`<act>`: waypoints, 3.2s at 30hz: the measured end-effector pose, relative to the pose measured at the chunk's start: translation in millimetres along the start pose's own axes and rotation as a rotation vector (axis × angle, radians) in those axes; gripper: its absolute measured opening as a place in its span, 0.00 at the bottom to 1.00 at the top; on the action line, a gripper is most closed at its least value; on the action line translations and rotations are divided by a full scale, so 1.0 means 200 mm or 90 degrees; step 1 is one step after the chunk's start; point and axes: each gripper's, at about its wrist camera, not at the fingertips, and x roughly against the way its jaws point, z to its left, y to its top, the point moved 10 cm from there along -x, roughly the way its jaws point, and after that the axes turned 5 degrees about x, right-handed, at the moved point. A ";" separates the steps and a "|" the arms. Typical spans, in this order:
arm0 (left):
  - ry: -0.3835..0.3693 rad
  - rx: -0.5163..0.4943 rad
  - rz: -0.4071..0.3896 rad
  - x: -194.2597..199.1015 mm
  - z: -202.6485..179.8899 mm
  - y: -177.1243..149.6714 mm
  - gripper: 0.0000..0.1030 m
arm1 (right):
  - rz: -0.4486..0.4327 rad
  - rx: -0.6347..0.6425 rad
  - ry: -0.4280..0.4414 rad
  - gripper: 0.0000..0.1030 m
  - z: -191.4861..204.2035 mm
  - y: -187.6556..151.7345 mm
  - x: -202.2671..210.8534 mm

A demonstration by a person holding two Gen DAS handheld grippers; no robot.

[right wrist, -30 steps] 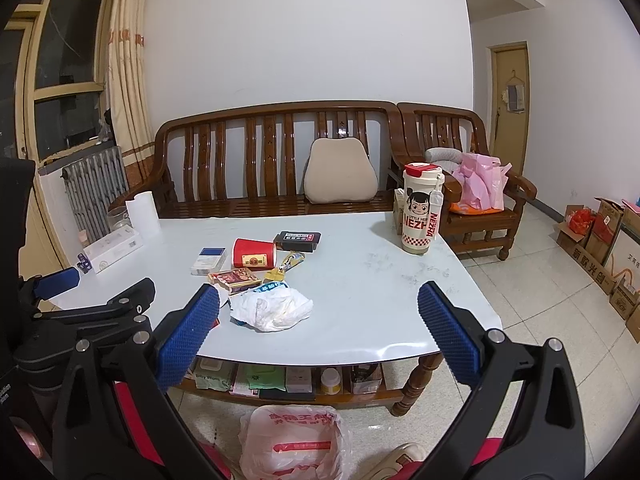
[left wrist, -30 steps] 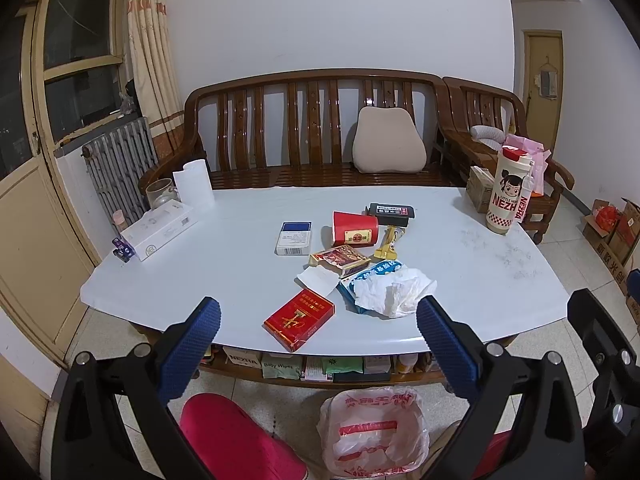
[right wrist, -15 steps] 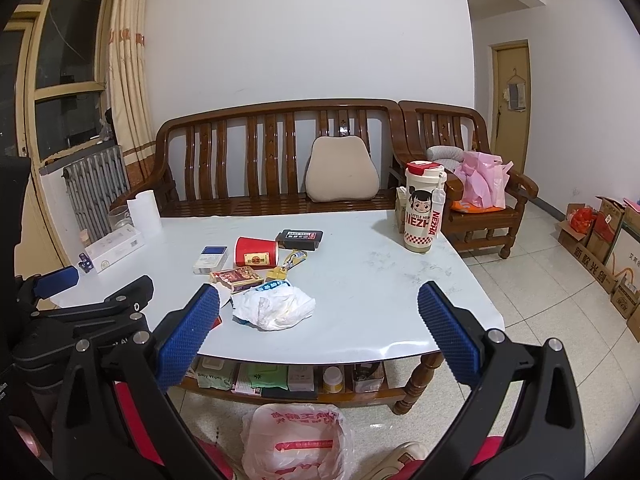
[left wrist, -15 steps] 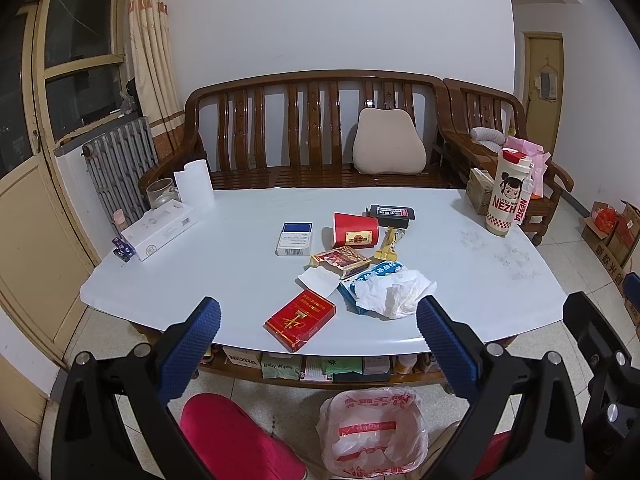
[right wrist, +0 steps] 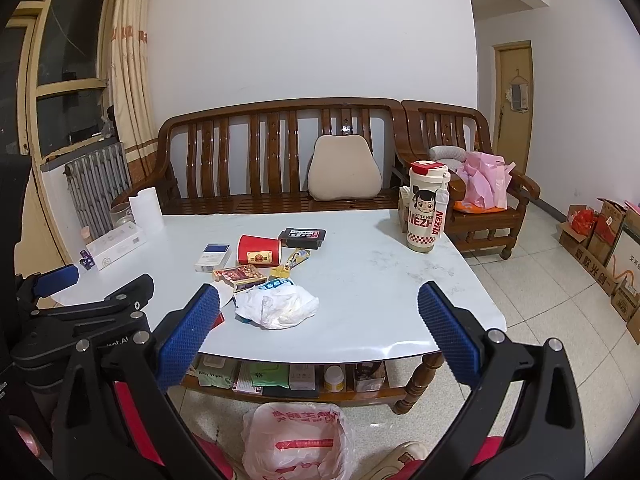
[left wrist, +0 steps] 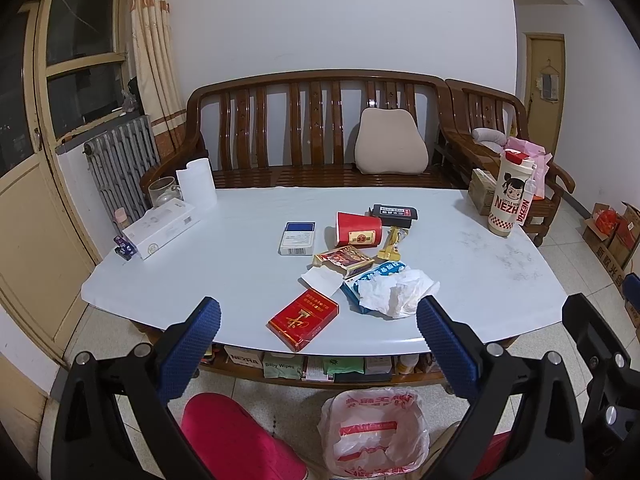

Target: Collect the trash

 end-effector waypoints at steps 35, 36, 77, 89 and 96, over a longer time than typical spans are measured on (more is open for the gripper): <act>-0.033 -0.026 0.056 -0.12 0.08 0.02 0.93 | 0.019 0.025 0.021 0.95 0.06 0.02 -0.05; -0.047 -0.030 0.072 -0.15 0.09 0.03 0.93 | 0.021 0.033 0.033 0.95 0.07 0.03 -0.06; -0.185 -0.291 0.474 -0.92 0.10 -0.25 0.93 | 0.332 0.235 0.276 0.95 0.18 0.00 -0.99; -0.187 -0.344 0.509 -1.10 0.04 -0.40 0.93 | 0.417 0.281 0.313 0.95 0.31 -0.34 -1.17; -0.185 -0.344 0.534 -1.19 0.05 -0.48 0.93 | 0.437 0.282 0.335 0.95 0.37 -0.45 -1.28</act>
